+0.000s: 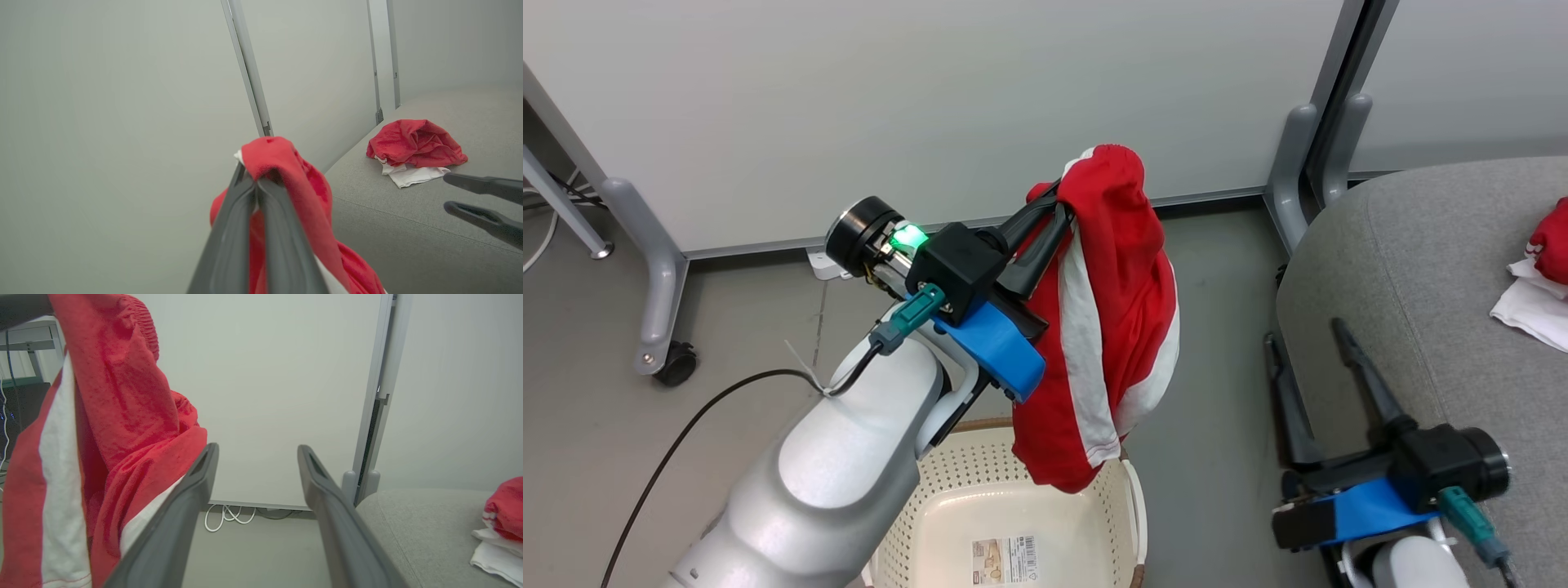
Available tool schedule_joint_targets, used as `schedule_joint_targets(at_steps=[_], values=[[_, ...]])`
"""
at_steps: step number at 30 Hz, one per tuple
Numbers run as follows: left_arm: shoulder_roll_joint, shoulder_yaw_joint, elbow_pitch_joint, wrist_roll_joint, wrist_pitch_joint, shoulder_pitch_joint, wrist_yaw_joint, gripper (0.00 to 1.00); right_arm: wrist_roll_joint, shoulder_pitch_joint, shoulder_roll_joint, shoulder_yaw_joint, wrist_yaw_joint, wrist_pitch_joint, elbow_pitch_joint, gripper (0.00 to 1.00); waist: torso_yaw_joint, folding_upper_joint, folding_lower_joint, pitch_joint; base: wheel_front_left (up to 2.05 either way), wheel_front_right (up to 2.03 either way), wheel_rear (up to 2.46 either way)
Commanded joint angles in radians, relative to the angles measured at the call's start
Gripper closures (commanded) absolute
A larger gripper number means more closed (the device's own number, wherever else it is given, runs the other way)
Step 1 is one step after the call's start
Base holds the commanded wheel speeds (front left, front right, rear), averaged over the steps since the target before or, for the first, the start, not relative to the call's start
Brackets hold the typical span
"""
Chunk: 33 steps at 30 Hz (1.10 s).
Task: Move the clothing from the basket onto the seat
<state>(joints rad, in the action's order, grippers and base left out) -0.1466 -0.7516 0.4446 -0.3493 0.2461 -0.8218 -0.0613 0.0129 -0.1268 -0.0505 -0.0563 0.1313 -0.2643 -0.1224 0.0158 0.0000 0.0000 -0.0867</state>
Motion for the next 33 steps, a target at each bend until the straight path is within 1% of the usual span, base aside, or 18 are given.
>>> schedule_joint_targets(at_steps=[1,12,17,24,30,33], values=[[-0.004,-0.002,-0.003,0.001,-0.003,0.000,0.006,1.00,0.002,0.004,0.000,-0.020,-0.001,0.000,0.004,0.00,0.002,0.0000,0.0000,-0.004,0.00,0.00,0.00],[0.007,-0.013,0.002,-0.003,0.002,-0.021,0.008,1.00,-0.023,-0.077,0.000,-0.227,-0.001,0.000,-0.019,0.00,0.018,0.0000,0.0000,-0.035,0.00,0.00,0.00],[0.017,-0.017,0.007,-0.004,0.006,-0.038,0.003,1.00,-0.031,-0.150,0.000,-0.313,-0.001,0.000,-0.065,0.00,0.034,0.0000,0.0000,-0.053,0.00,0.00,0.00],[0.030,-0.023,0.011,-0.004,0.012,-0.061,0.000,1.00,-0.062,-0.269,0.000,-0.381,-0.001,0.000,-0.175,0.00,0.064,0.0000,0.0000,-0.084,0.00,0.00,0.00],[0.043,-0.028,0.015,-0.001,0.016,-0.080,-0.005,1.00,-0.079,-0.374,0.000,-0.426,-0.001,0.000,-0.326,0.00,0.088,0.0000,0.0000,-0.109,0.00,0.00,0.00],[0.051,-0.031,0.015,0.000,0.018,-0.090,-0.007,1.00,-0.096,-0.426,0.000,-0.446,-0.001,0.000,-0.382,0.00,0.099,0.0000,0.0000,-0.121,0.00,0.00,0.00]])
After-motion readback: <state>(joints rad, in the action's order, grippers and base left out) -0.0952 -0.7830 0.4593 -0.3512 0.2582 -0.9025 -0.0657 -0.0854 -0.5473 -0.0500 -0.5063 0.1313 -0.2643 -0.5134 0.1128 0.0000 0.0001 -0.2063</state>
